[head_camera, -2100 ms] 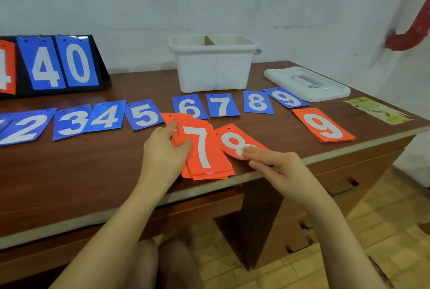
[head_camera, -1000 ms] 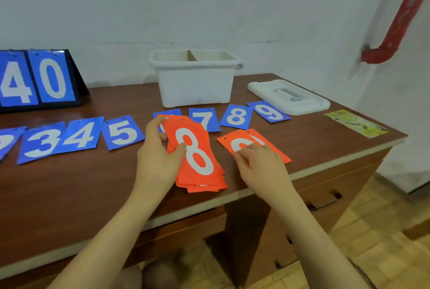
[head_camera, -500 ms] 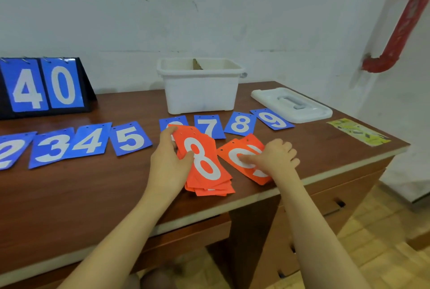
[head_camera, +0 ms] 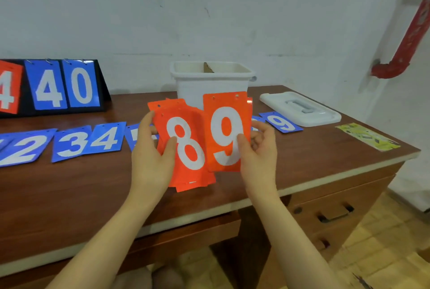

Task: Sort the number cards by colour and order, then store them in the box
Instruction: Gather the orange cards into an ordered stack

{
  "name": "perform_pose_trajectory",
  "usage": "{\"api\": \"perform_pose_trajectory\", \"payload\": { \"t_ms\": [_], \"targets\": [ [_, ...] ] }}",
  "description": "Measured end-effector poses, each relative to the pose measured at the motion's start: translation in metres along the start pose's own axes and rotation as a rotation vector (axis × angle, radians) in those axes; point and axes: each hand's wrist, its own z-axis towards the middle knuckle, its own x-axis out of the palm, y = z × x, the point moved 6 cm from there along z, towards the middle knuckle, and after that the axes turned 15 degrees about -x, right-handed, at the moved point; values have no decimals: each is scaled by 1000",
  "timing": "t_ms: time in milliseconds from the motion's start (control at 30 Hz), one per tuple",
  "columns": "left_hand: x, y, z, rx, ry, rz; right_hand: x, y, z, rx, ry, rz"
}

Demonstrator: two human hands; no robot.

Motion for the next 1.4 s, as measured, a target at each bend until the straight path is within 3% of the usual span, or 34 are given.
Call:
{"api": "perform_pose_trajectory", "payload": {
  "t_ms": [100,300,400,533,667,733,867,967,1100,1267,1400],
  "targets": [
    [-8,-10,-6,67,30,-89,48,0,-18,51,112,63],
    [-35,-4,-8,59,38,-103,93,-3,-40,137,120,99],
    [-48,-11,-2,93,92,-37,100,5,-39,63,128,55],
    [-74,-43,19,283,200,251,105,29,-23,-93,147,110],
    [-73,-50,21,333,320,648,123,39,-18,-40,270,139],
    [-69,-45,18,355,305,744,128,33,-24,-26,304,36],
    [-77,-31,19,374,160,746,120,20,-38,-39,182,-33],
    [-84,-13,17,289,106,660,115,14,-45,-8,165,-31],
    [-100,6,12,137,-11,469,116,1,-57,167,205,9],
    [-99,33,10,-376,-32,24,124,-1,-67,299,222,76],
    [-97,31,8,-349,-103,-33,130,-1,-69,357,324,40]
  ]
}}
